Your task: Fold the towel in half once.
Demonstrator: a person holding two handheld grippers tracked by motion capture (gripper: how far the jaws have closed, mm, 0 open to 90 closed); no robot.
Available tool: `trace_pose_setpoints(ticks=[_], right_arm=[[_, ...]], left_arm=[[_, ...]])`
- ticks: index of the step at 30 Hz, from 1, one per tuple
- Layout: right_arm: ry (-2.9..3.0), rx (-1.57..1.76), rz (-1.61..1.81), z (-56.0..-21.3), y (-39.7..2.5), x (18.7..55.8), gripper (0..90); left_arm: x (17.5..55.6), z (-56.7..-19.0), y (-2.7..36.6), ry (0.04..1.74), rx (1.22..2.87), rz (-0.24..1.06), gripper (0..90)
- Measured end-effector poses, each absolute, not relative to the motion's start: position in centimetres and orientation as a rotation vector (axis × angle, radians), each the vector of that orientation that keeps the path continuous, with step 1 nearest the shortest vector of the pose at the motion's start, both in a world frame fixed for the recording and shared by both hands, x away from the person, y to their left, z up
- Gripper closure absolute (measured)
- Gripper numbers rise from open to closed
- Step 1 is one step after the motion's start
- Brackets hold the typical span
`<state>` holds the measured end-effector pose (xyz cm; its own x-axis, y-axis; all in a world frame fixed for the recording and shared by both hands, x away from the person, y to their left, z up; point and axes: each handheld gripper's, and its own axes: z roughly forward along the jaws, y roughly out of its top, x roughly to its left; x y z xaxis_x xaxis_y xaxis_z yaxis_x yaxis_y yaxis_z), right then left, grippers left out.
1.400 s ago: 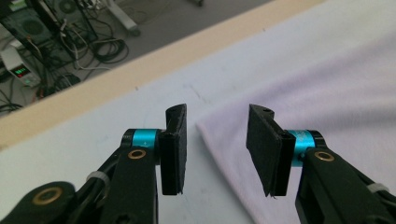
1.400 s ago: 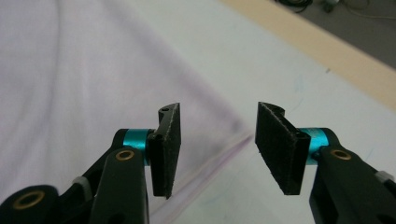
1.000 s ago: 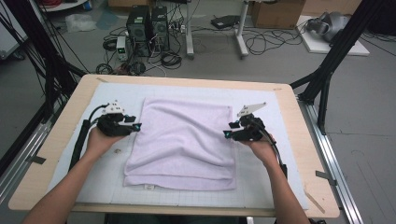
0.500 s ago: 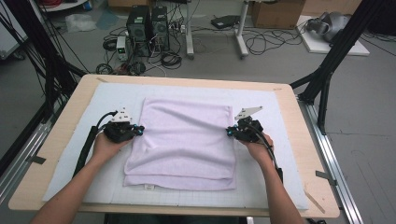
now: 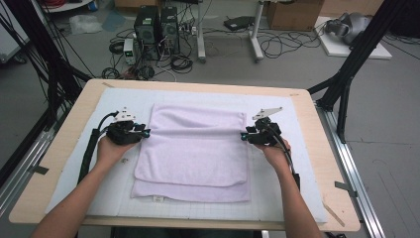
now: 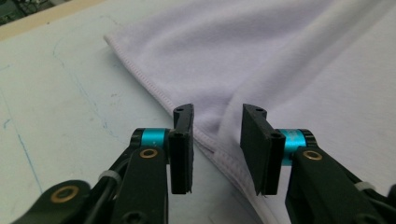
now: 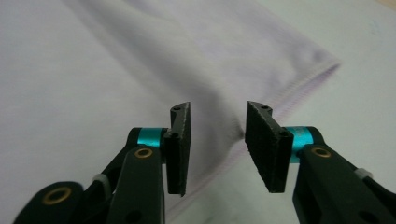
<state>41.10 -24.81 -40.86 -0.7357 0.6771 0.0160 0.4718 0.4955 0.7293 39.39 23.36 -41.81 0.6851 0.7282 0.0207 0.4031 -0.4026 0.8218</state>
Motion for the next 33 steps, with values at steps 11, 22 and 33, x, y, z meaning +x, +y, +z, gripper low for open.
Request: trace_pose_setpoints(ticks=[11, 22, 33], right_arm=[[2.609, 0.765, 1.173, -41.0, -23.8, 33.0, 57.5], [2.659, 0.704, 1.193, -44.3, -24.3, 29.3, 57.4], [2.658, 0.648, 1.199, -44.5, -24.2, 28.1, 67.1]], left_arm=[[31.8, -42.8, 23.5, 0.675, 2.13, 0.369, 59.8], [28.7, -44.4, 23.9, 0.618, 2.18, 0.295, 61.7], [28.2, -44.7, 23.7, 0.574, 2.183, 0.289, 70.4]])
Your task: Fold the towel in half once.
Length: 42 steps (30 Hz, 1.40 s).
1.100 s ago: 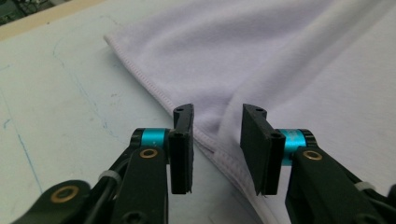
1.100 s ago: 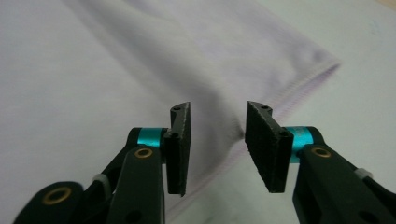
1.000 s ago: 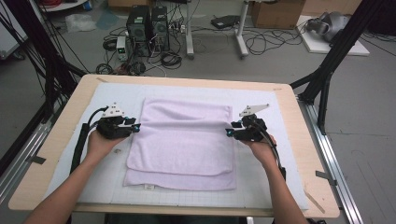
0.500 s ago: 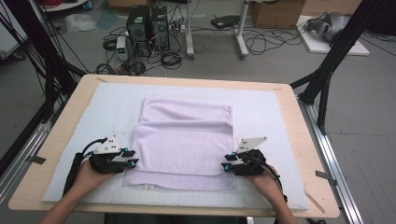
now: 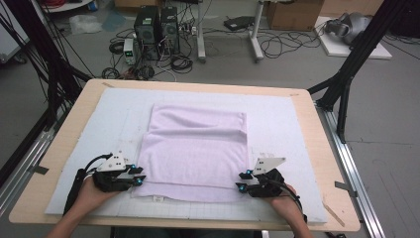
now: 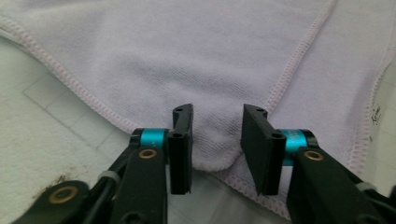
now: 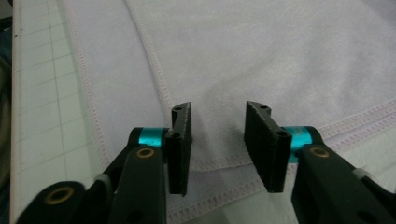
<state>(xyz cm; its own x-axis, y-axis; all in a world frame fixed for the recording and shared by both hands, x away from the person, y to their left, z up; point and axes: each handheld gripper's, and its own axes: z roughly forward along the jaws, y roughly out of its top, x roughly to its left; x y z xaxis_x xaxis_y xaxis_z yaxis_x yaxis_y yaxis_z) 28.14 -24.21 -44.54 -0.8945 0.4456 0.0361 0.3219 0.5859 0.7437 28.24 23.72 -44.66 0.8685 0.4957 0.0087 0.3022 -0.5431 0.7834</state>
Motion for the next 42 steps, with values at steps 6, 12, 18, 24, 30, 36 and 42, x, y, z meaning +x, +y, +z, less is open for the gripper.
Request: trace_pose_setpoints(ticks=[6, 12, 18, 24, 30, 36, 42], right_arm=[[2.688, 0.657, 1.215, -44.3, -24.1, 28.4, 86.9], [2.665, 0.664, 1.248, -43.2, -24.3, 28.8, 87.4], [2.603, 0.672, 1.317, -41.5, -25.0, 29.1, 87.4], [2.599, 0.624, 1.353, -40.0, -25.4, 27.3, 87.5], [2.673, 0.591, 1.315, -41.5, -25.3, 25.1, 73.1], [2.74, 0.572, 1.231, -43.6, -24.0, 25.5, 65.1], [2.78, 0.594, 1.254, -44.4, -24.1, 25.6, 84.9]], left_arm=[[28.2, -44.5, 23.4, 0.568, 2.187, 0.273, 87.9], [28.2, -43.3, 23.5, 0.573, 2.155, 0.288, 88.3], [27.9, -40.4, 24.4, 0.565, 2.099, 0.318, 88.3], [25.3, -39.5, 24.7, 0.508, 2.113, 0.325, 88.3], [24.4, -41.9, 24.7, 0.529, 2.169, 0.266, 72.5], [25.1, -43.5, 23.8, 0.531, 2.226, 0.235, 70.0], [24.8, -44.3, 24.0, 0.52, 2.221, 0.209, 85.3]])
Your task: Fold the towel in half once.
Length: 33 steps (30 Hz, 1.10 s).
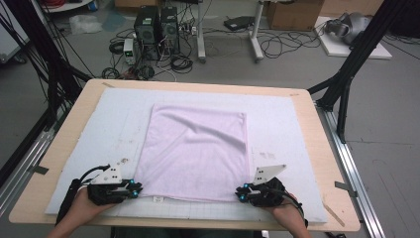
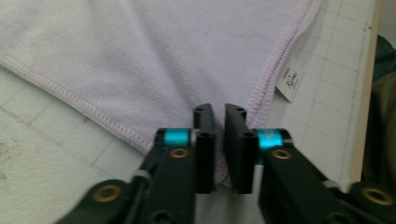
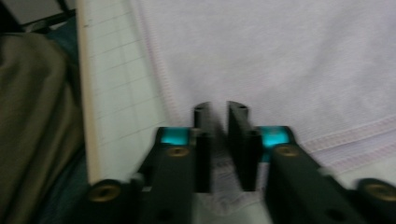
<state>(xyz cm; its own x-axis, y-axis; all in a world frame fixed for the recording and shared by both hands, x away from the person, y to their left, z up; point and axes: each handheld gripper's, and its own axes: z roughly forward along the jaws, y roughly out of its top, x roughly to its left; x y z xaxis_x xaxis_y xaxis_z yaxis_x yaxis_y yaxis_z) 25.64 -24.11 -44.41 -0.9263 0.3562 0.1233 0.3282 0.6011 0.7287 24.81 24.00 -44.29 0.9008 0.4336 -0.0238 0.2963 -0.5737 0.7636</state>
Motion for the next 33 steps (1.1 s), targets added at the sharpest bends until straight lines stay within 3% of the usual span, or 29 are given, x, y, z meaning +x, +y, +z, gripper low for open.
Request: trace_pose_setpoints(ticks=[3, 5, 8, 11, 16, 23, 31, 33], right_arm=[[2.806, 0.572, 1.272, -44.3, -24.1, 25.2, 84.2], [2.789, 0.567, 1.301, -43.8, -24.5, 25.2, 77.3], [2.708, 0.621, 1.331, -42.3, -25.2, 26.5, 69.9], [2.641, 0.656, 1.306, -41.0, -25.5, 28.6, 66.4], [2.524, 0.754, 1.235, -39.8, -25.6, 35.0, 65.9], [2.458, 0.929, 1.105, -41.3, -25.6, 43.8, 64.6], [2.392, 1.027, 1.027, -43.6, -24.4, 48.4, 64.4], [2.387, 1.053, 1.039, -44.4, -24.2, 48.7, 70.2]], left_arm=[[24.6, -44.1, 24.2, 0.511, 2.222, 0.193, 86.4], [24.7, -43.8, 24.4, 0.505, 2.21, 0.182, 85.1], [25.2, -43.1, 24.3, 0.517, 2.187, 0.208, 75.7], [26.1, -42.5, 23.9, 0.522, 2.152, 0.248, 71.9], [27.9, -42.7, 23.4, 0.556, 2.127, 0.281, 69.2], [30.2, -42.7, 22.5, 0.591, 2.108, 0.3, 66.9], [31.2, -43.1, 22.1, 0.612, 2.094, 0.294, 64.7], [31.2, -43.1, 22.1, 0.611, 2.093, 0.295, 64.6]])
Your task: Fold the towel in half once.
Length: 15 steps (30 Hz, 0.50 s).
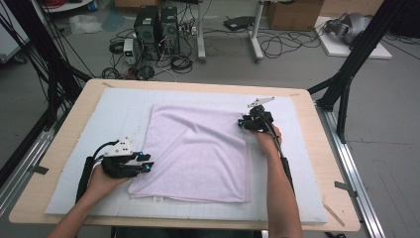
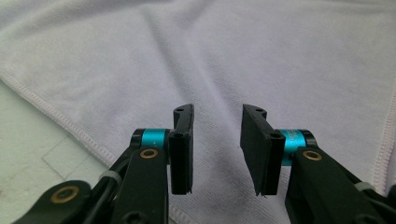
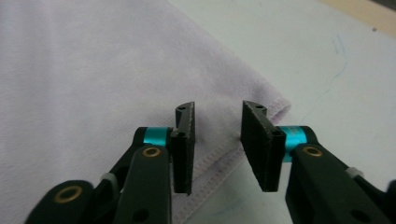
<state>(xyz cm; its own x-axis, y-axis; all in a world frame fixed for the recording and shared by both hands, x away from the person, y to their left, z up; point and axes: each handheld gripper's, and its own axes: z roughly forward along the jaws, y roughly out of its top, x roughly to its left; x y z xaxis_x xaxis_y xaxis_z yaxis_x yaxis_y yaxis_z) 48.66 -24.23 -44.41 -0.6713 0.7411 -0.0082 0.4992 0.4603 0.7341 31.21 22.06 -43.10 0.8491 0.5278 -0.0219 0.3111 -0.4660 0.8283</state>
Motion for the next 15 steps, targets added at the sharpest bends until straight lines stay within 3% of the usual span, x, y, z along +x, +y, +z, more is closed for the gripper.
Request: trace_pose_setpoints(ticks=[1, 2, 5, 13, 15], right_arm=[[2.386, 1.068, 1.06, -44.4, -24.3, 48.7, 82.5], [2.393, 1.07, 1.079, -44.3, -24.3, 48.8, 85.6], [2.371, 1.058, 1.002, -43.5, -24.1, 49.1, 85.7], [2.311, 1.188, 1.047, -42.2, -26.0, 48.8, 65.8], [2.34, 1.141, 1.082, -42.2, -25.8, 47.7, 64.9]], left_arm=[[31.2, -43.1, 22.0, 0.612, 2.095, 0.296, 64.6], [31.2, -43.2, 21.9, 0.613, 2.095, 0.295, 64.6], [31.2, -43.3, 21.8, 0.604, 2.106, 0.3, 64.6], [30.9, -43.7, 21.9, 0.623, 2.127, 0.305, 63.3], [30.9, -43.8, 22.1, 0.633, 2.134, 0.305, 62.1]])
